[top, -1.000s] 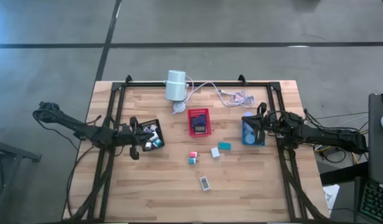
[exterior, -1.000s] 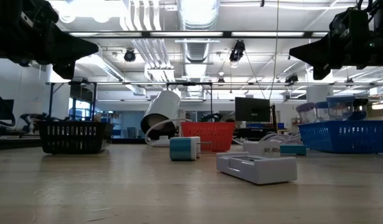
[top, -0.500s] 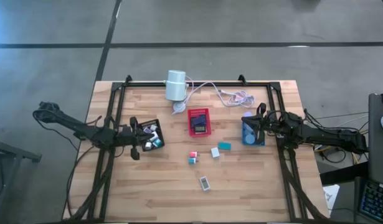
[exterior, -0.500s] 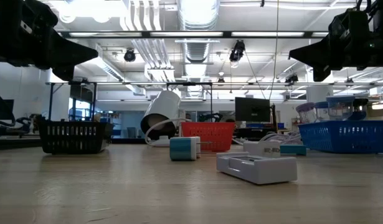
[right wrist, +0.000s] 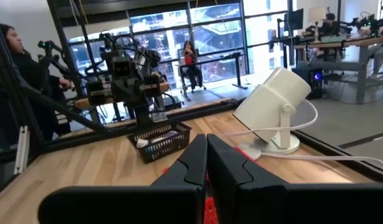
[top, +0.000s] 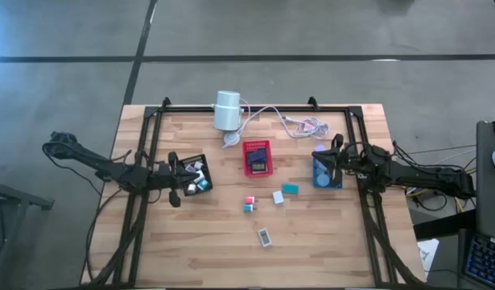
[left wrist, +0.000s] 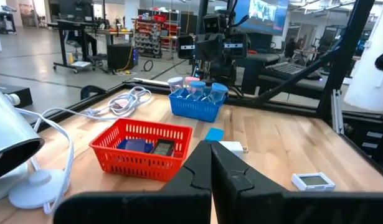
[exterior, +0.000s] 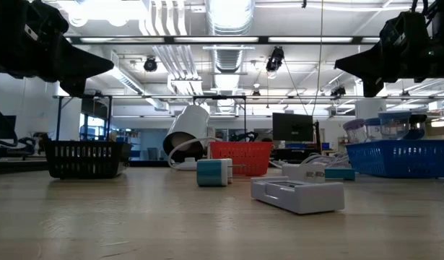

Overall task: Pick & Place Office items
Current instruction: Put the light blue digital clock into the red basket

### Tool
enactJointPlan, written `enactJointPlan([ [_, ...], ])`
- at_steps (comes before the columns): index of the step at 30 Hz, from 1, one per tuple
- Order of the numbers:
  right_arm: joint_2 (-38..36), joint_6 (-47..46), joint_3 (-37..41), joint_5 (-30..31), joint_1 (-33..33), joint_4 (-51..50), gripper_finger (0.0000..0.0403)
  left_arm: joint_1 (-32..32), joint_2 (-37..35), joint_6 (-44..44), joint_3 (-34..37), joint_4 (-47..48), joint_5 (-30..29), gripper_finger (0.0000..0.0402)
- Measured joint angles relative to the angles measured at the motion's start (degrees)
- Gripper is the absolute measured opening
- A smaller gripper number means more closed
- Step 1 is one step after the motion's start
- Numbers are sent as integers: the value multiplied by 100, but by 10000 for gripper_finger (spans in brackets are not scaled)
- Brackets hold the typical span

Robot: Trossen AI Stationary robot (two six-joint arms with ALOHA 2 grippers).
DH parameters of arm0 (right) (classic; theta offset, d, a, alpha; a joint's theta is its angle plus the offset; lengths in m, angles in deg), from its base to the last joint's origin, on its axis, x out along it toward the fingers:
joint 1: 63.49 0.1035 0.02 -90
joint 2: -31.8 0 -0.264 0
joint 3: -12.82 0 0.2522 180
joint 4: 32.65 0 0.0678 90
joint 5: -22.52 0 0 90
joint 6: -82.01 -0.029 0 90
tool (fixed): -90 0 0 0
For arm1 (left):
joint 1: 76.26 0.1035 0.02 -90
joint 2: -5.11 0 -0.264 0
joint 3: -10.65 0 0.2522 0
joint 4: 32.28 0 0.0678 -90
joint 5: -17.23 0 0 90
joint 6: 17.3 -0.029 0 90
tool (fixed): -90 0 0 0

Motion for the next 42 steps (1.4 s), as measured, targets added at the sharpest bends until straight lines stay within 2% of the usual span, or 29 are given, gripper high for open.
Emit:
enactJointPlan([
  [12,441,288,0,4,0,8,8,2,0,-130,0,7,-9,0],
  [19,723,3,0,4,0,9,8,4,-2,-94,2,-4,-9,0],
  [22,805,-64,0,7,0,37,8,4,-1,-349,2,-4,-11,0],
  [30,847,-232,-100,4,7,515,8,4,-22,-180,-8,-7,-13,0],
  [34,904,-188,-787,8,15,-531,8,4,-22,-424,-57,-11,-18,0],
  [42,1564,-21,-2795,149,155,-3638,8,4,-22,-578,-137,-14,-20,0],
])
